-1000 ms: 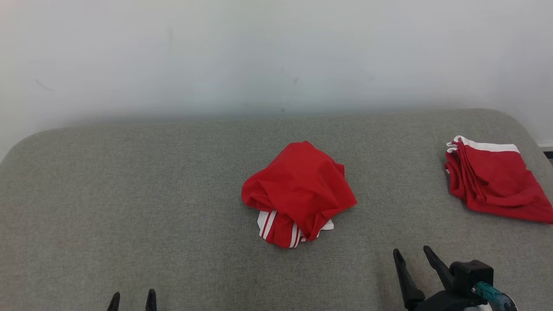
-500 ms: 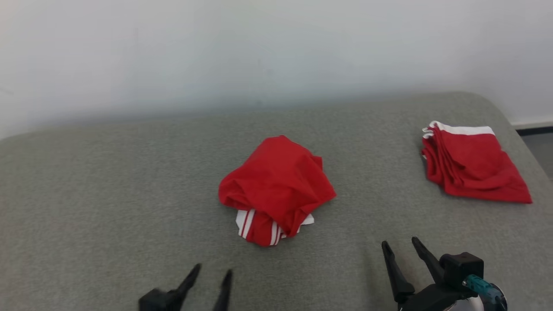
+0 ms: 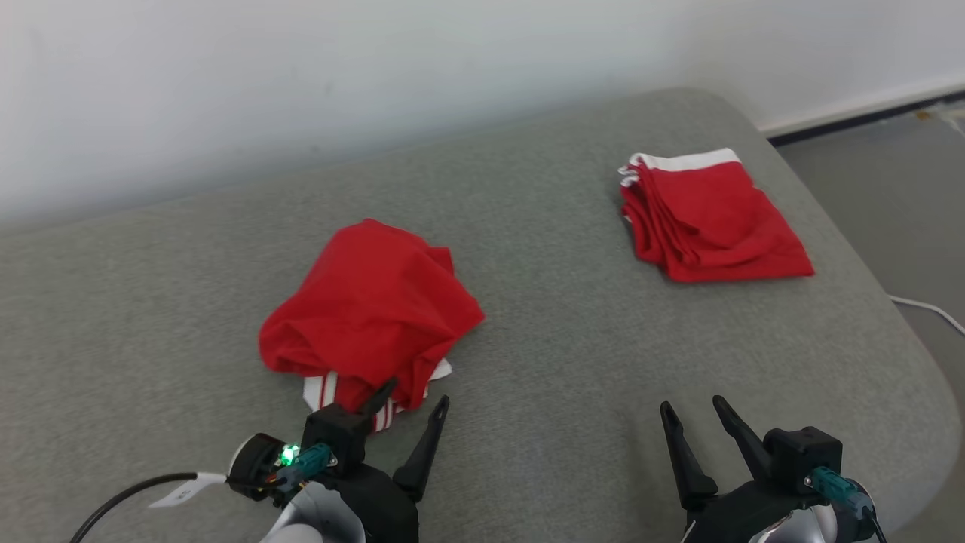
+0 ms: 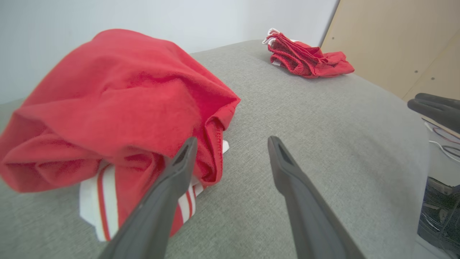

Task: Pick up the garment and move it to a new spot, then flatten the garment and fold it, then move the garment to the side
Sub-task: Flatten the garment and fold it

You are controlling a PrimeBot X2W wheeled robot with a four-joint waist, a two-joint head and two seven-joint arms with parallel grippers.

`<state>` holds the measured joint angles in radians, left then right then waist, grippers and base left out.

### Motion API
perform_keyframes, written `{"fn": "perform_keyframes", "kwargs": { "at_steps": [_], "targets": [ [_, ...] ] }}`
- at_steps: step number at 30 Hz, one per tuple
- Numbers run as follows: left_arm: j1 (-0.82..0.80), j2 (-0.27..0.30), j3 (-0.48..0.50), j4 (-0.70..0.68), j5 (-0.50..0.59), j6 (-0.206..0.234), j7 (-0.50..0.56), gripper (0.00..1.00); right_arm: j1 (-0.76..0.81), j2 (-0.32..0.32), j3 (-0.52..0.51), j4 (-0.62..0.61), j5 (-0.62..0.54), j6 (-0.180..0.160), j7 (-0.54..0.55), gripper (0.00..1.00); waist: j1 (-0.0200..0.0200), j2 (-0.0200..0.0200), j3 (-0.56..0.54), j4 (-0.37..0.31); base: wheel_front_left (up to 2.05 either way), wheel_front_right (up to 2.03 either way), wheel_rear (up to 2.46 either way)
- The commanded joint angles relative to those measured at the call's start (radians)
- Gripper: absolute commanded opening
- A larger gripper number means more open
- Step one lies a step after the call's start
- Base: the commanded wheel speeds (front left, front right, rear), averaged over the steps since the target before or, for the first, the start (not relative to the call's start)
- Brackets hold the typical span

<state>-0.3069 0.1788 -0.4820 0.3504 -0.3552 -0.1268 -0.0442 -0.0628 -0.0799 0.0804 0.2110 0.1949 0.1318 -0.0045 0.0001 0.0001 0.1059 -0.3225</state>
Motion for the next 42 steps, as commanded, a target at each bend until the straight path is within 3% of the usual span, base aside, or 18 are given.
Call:
{"fn": "perform_keyframes", "kwargs": {
  "at_steps": [1, 12, 13, 14, 15, 25, 35, 42],
  "targets": [
    [-0.02, 0.003, 0.001, 0.018, 0.012, 0.008, -0.01, 1.0, -0.011, 0.004, 0.0, 0.005, 0.008, -0.002, -0.009, 1.0, -0.0001, -0.0001, 0.06, -0.08, 0.0, 0.0, 0.0],
    [-0.119, -0.005, 0.003, 0.206, 0.08, 0.113, -0.026, 1.0, -0.03, 0.013, 0.021, 0.039, 0.012, -0.002, -0.031, 1.0, -0.0001, -0.0001, 0.065, -0.096, 0.0, 0.0, 0.0],
    [-0.131, -0.007, 0.004, 0.216, 0.085, 0.121, -0.037, 0.58, -0.033, 0.013, 0.02, 0.04, 0.012, -0.002, -0.031, 1.0, -0.0001, -0.0001, 0.063, -0.091, 0.0, 0.0, 0.0],
    [-0.139, -0.01, 0.006, 0.224, 0.086, 0.126, -0.052, 0.4, -0.035, 0.013, 0.02, 0.041, 0.012, -0.002, -0.031, 1.0, -0.0001, -0.0001, 0.06, -0.087, 0.0, 0.0, 0.0],
    [-0.147, -0.014, 0.006, 0.233, 0.089, 0.13, -0.065, 0.0, -0.035, 0.012, 0.02, 0.042, 0.01, -0.002, -0.032, 1.0, -0.0001, -0.0001, 0.057, -0.079, 0.0, 0.0, 0.0],
    [-0.231, -0.027, -0.038, 0.235, 0.14, 0.132, -0.161, 0.0, -0.032, 0.002, 0.016, 0.048, 0.009, -0.002, -0.03, 1.0, -0.0001, -0.0001, 0.019, -0.017, 0.0, 0.0, 0.0],
    [-0.521, -0.032, -0.084, -0.022, 0.257, 0.123, -0.185, 0.0, -0.003, 0.008, 0.005, 0.045, 0.003, -0.002, -0.023, 1.0, -0.0001, -0.0001, -0.039, 0.042, 0.0, 0.0, 0.0],
    [-0.689, -0.065, -0.072, -0.15, 0.25, 0.107, -0.15, 0.0, 0.005, 0.012, 0.001, 0.048, 0.005, -0.002, -0.021, 1.0, -0.0001, -0.0001, -0.066, 0.076, 0.0, 0.0, 0.0]
  ]
}}
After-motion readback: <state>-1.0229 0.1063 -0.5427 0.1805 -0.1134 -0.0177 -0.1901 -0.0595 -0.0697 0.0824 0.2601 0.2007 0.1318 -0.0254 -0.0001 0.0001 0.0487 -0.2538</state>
